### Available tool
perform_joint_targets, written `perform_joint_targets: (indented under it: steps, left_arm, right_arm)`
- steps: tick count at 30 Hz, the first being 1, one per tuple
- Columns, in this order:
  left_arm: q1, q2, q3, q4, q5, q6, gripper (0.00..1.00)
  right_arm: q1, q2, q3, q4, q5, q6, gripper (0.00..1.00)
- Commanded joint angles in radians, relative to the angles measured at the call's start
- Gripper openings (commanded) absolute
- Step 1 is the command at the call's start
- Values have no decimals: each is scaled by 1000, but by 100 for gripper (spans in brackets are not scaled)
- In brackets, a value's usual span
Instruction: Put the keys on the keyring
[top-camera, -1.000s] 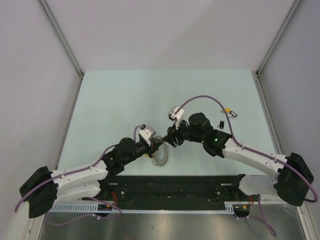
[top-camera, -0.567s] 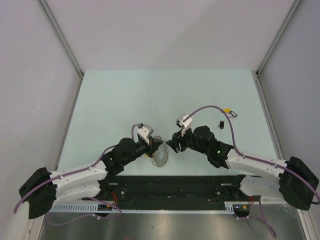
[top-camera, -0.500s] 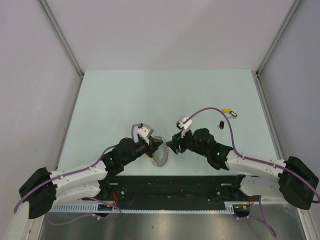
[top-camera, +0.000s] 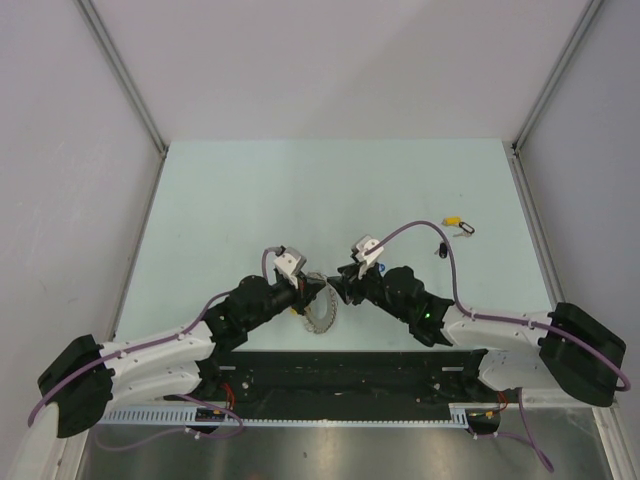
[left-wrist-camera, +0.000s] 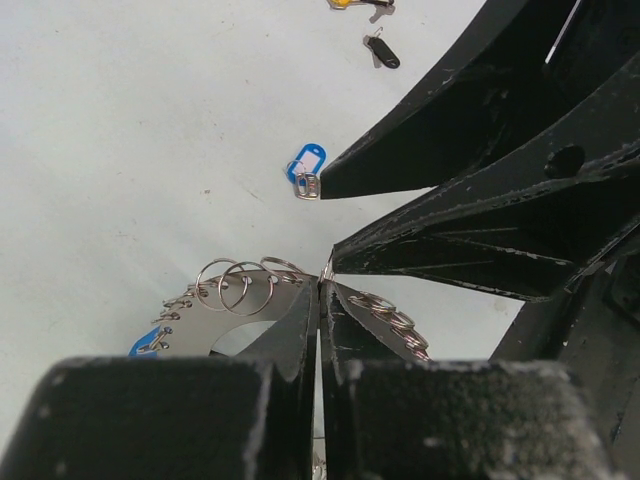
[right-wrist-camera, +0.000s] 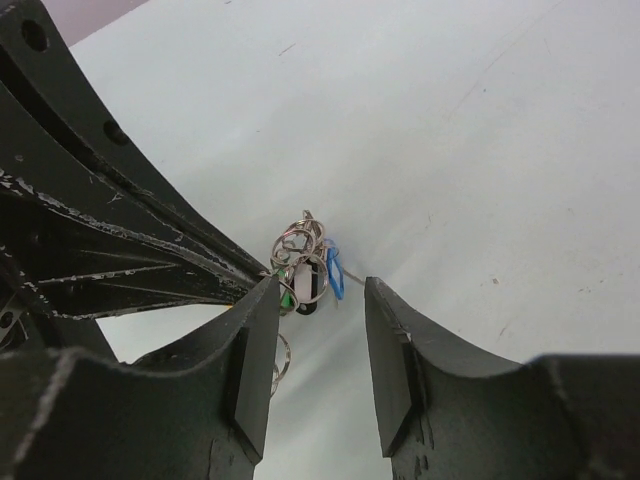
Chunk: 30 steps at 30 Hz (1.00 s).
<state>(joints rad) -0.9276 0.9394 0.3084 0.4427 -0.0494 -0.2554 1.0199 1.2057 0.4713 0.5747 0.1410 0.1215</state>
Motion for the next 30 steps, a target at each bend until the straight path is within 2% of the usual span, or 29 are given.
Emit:
perform_joint_targets:
  steps: [1,14,24,30]
  left_arm:
    - [-5,-13,21,25,-18,-22,1]
    - [-7,-21,17,30,-21,-44,0]
    - [-5,-34,11,30,-9,-50,1]
    - [-7,-42,6,24,2,-58,0]
  right_arm:
    - [11,18,-3,83,29,-17,43]
    - [20,71,-5,100,14,-25,37]
    - [22,107,-39,220,9,-36,35]
    - [20,127,-42,266,14,-56,17]
